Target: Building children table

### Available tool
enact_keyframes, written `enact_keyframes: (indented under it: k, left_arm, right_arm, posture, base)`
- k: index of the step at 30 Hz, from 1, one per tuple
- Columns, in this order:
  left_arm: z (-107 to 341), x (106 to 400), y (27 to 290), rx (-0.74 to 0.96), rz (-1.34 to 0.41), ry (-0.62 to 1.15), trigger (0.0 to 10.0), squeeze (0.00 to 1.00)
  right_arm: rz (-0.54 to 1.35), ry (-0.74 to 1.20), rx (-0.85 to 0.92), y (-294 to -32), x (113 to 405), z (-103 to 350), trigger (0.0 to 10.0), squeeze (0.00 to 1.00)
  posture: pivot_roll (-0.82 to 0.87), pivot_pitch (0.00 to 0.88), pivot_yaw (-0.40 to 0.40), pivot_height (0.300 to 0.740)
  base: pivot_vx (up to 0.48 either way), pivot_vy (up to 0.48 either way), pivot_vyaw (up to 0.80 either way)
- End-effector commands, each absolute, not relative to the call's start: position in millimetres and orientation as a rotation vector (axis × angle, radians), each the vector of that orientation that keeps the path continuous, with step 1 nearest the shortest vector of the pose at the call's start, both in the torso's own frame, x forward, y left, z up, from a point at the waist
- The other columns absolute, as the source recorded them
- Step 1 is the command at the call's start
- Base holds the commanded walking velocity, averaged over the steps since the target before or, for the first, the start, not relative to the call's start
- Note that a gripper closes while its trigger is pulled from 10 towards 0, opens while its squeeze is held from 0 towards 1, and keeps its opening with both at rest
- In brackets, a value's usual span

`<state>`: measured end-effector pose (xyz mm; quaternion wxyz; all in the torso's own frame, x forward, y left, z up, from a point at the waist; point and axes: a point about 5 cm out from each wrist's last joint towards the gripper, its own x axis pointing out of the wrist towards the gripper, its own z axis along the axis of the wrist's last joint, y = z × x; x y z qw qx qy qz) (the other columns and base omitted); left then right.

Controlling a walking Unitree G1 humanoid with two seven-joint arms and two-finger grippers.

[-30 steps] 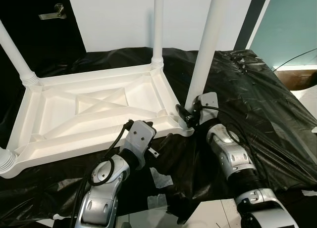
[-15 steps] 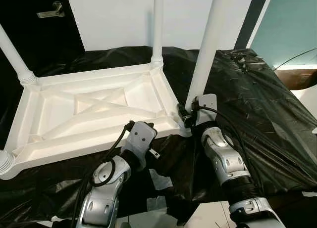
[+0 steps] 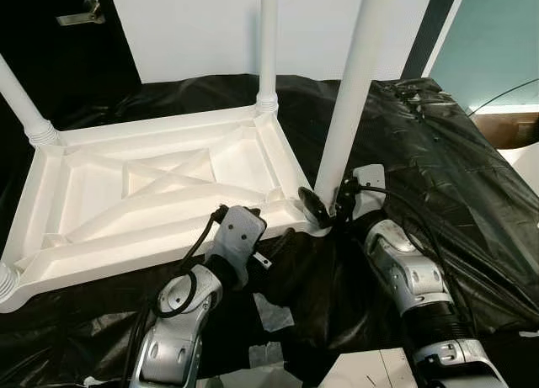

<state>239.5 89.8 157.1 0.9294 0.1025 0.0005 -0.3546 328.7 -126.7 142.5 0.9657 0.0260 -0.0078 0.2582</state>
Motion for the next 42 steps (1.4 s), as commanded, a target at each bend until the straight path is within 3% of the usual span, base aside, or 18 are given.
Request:
enact_keyframes:
  k: [1,3,12,13,14,15,26,27,30,31,42]
  left_arm:
    - [159,242,95,0.219,-0.610,-0.009,10.0,0.00]
    - [160,243,96,0.227,-0.614,-0.013,10.0,0.00]
    - [164,245,101,0.246,-0.619,-0.023,10.0,0.00]
    - [165,244,102,0.249,-0.617,-0.025,10.0,0.00]
    - [165,244,102,0.249,-0.617,-0.025,10.0,0.00]
    - [166,243,103,0.251,-0.611,-0.025,10.0,0.00]
    - [164,243,98,0.238,-0.606,-0.022,10.0,0.00]
    - [164,244,97,0.238,-0.608,-0.023,10.0,0.00]
    - [164,244,96,0.238,-0.609,-0.023,10.0,0.00]
    - [165,244,97,0.237,-0.608,-0.024,10.0,0.00]
    - [164,245,98,0.243,-0.607,-0.020,10.0,0.00]
  right_arm:
    - [0.595,-0.038,0.025,-129,334,149,10.0,0.00]
    - [0.714,-0.046,-0.042,-127,342,155,10.0,0.00]
    - [0.850,-0.050,-0.129,-117,354,162,10.0,0.00]
    - [0.848,-0.038,-0.147,-119,356,161,4.7,0.00]
    - [0.848,-0.038,-0.147,-119,356,161,4.7,0.00]
    - [0.849,-0.025,-0.167,-122,357,159,0.0,0.00]
    - [0.844,0.010,-0.149,-135,356,151,0.0,0.00]
    - [0.830,0.011,-0.135,-136,356,150,0.4,0.00]
    - [0.821,0.013,-0.127,-137,356,150,0.4,0.00]
    - [0.801,0.014,-0.118,-137,355,149,10.0,0.00]
    - [0.650,-0.007,-0.073,-130,347,147,10.0,0.00]
  posture:
    - [0.14,0.036,-0.033,0.740]
    - [0.14,0.036,-0.029,0.740]
    - [0.19,0.036,-0.004,0.740]
    - [0.19,0.036,-0.004,0.740]
    - [0.19,0.036,-0.004,0.740]
    - [0.20,0.040,-0.016,0.740]
    - [0.18,0.055,-0.026,0.740]
    - [0.18,0.055,-0.028,0.740]
    - [0.18,0.055,-0.029,0.740]
    - [0.18,0.056,-0.036,0.740]
    - [0.14,0.068,-0.034,0.740]
  base:
    - [0.000,0.000,0.00]
    - [0.000,0.000,0.00]
    - [0.000,0.000,0.00]
    - [0.000,0.000,0.00]
    - [0.000,0.000,0.00]
    - [0.000,0.000,0.00]
    - [0.000,0.000,0.00]
    - [0.000,0.000,0.00]
    - [0.000,0.000,0.00]
    - [0.000,0.000,0.00]
    - [0.000,0.000,0.00]
